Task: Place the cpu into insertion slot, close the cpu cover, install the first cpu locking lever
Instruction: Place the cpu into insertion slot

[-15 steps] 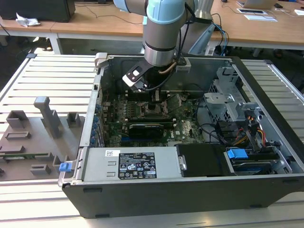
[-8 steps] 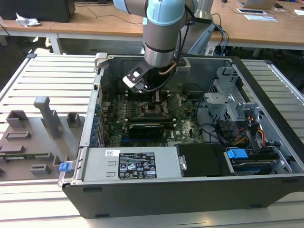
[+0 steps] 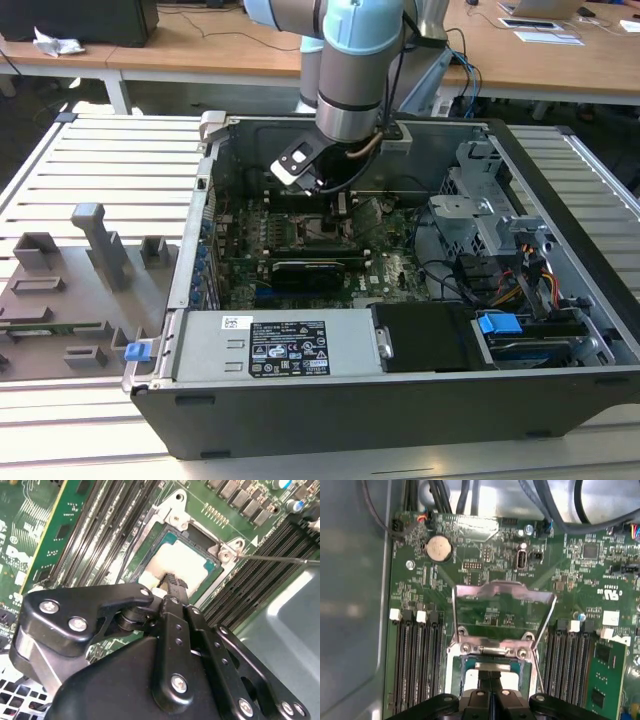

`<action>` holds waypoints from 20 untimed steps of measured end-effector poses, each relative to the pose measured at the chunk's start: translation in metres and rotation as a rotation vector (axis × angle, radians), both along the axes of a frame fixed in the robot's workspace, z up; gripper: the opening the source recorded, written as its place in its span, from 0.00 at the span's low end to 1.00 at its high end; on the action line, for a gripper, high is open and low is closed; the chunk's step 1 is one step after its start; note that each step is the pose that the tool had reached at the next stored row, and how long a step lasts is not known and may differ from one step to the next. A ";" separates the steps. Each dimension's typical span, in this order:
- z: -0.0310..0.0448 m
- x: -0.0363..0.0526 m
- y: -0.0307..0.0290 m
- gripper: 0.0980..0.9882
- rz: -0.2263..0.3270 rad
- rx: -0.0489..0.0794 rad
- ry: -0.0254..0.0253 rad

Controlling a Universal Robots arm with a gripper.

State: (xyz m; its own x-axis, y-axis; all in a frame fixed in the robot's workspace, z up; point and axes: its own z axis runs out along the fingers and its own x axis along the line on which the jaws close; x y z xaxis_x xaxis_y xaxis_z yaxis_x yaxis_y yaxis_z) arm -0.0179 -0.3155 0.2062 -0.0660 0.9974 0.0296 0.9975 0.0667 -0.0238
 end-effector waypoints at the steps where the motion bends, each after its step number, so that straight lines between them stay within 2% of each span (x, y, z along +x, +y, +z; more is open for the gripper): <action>1: 0.0032 0.0000 -0.0003 0.01 0.000 -0.003 0.0011; 4: 0.0236 0.0006 -0.0005 0.01 0.000 -0.011 0.0015; 9: 0.0458 0.0005 -0.0004 0.01 0.000 -0.023 0.0016; 12: 0.0649 0.0006 -0.0004 0.01 0.000 -0.034 0.0015; 16: 0.0790 0.0006 -0.0004 0.01 0.000 -0.040 0.0015; 17: 0.0867 0.0006 -0.0004 0.01 0.000 -0.042 0.0016; 18: 0.0903 0.0006 -0.0004 0.01 0.000 -0.043 0.0016; 20: 0.0918 0.0006 -0.0004 0.01 0.000 -0.043 0.0014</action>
